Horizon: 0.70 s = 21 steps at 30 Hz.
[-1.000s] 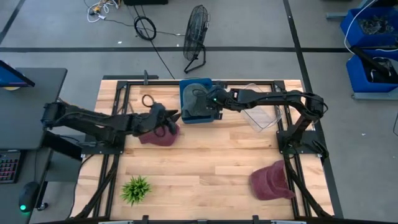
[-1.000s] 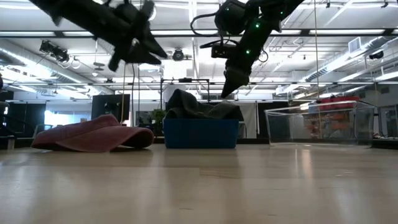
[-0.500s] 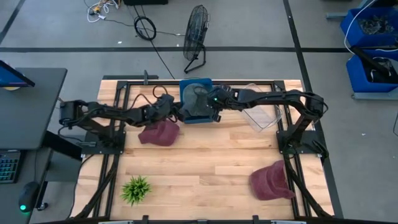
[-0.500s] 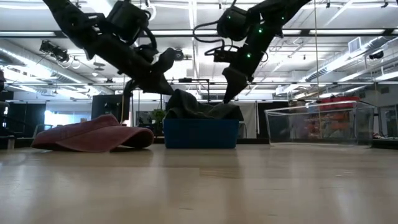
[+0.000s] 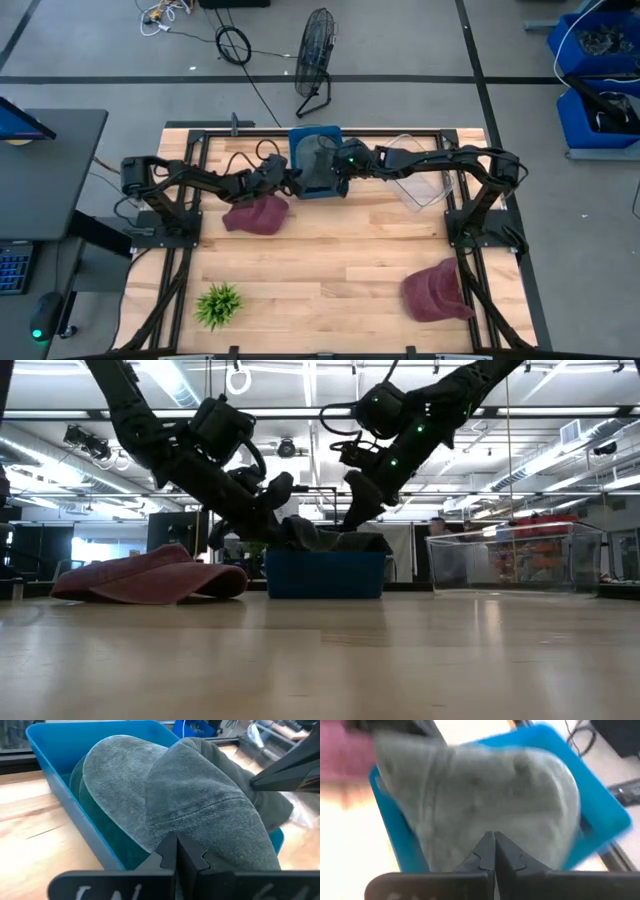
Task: Pick & Place hat
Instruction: Put the gray cap into the blue bin, then put the left red cap into the transparent bin
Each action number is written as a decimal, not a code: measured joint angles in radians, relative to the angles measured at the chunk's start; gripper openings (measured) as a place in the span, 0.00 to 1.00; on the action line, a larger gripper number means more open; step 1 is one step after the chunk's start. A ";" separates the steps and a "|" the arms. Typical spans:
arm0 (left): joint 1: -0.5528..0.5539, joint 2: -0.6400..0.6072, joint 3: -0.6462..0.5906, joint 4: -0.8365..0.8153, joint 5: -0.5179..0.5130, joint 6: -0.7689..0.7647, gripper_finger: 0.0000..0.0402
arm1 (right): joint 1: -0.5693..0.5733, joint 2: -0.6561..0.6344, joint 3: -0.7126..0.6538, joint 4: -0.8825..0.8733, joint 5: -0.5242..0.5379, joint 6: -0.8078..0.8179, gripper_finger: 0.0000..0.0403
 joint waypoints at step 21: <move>-0.090 -0.273 0.001 -0.065 -0.114 0.142 0.01 | 0.000 -0.146 -0.001 -0.101 -0.029 -0.057 0.00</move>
